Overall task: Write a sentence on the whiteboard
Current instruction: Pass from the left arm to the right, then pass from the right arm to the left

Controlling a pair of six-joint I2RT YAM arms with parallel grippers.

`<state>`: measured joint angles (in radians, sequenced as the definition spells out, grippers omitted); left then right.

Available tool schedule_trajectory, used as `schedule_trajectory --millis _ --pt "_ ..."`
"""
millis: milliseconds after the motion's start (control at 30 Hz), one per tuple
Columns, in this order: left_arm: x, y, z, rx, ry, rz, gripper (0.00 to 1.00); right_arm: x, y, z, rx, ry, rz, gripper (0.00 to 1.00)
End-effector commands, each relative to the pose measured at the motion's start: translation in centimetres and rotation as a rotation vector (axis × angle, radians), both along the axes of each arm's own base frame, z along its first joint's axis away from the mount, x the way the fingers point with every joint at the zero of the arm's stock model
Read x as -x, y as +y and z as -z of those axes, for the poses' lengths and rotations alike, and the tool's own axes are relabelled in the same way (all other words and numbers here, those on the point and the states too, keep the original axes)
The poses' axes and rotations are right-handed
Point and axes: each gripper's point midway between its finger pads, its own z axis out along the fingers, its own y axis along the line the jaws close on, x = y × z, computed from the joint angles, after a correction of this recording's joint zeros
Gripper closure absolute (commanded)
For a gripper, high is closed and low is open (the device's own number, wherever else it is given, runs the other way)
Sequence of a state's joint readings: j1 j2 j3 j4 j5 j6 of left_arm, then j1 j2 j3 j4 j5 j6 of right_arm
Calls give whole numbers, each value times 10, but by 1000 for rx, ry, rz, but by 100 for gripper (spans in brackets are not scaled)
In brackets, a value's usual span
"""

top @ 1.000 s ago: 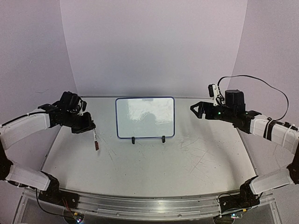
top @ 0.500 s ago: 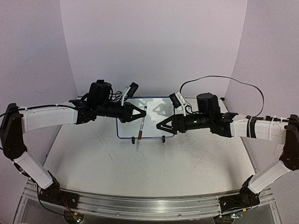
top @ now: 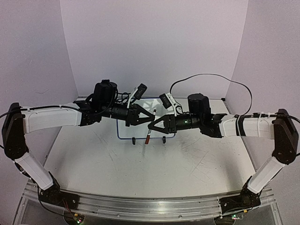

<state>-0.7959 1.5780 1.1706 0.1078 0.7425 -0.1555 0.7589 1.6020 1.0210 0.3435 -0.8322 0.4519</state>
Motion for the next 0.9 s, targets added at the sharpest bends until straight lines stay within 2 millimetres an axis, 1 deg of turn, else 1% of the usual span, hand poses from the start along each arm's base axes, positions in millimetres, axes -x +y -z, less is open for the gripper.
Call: schedule_trajectory --millis 0,133,167,200,267,300,333,367,433,467,500,533,567,633,700,733,800,833,867 --pt "5 -4 -32 73 -61 30 100 5 16 -28 -78 -68 -52 66" --pt "2 -4 -35 76 -49 12 100 9 17 -31 -86 -75 -59 87" --pt "0 -2 -38 77 -46 -12 100 8 15 -32 -88 -78 -45 100" --pt "-4 0 -41 79 -47 -45 98 8 14 -32 -87 -79 -35 100" --pt "-12 8 -46 82 -43 -118 65 4 9 -32 -84 -88 12 100" --pt "-13 12 -46 83 -43 -146 53 3 6 -35 -89 -93 29 100" --pt "-13 19 -44 83 -39 -180 29 2 3 -40 -96 -97 55 100" --pt "-10 24 -48 94 -43 -187 18 1 2 -44 -105 -97 65 100" --pt "-5 31 -45 107 -27 -195 7 0 -1 -57 -139 -95 92 100" --pt "5 37 -47 143 -4 -189 3 -6 -5 -68 -167 -83 148 100" --pt "12 42 -53 180 22 -184 1 -9 -8 -78 -195 -82 173 100" --pt "14 43 -54 189 16 -177 1 -8 -8 -79 -198 -75 173 100" --pt "23 46 -55 229 52 -154 1 -11 -10 -91 -240 -61 200 100" --pt "30 47 -53 269 101 -120 1 -11 -13 -107 -312 -39 217 100" --pt "33 45 -51 274 115 -100 1 -8 -13 -116 -346 -40 206 100" --pt "32 42 -50 273 131 -91 2 -7 -14 -122 -370 -41 203 100" --pt "32 41 -51 279 135 -82 4 -4 -14 -127 -385 -45 200 100" --pt "34 38 -53 287 137 -57 11 -1 -11 -131 -394 -53 188 100" --pt "35 38 -54 289 137 -53 13 0 -10 -131 -395 -52 186 100"
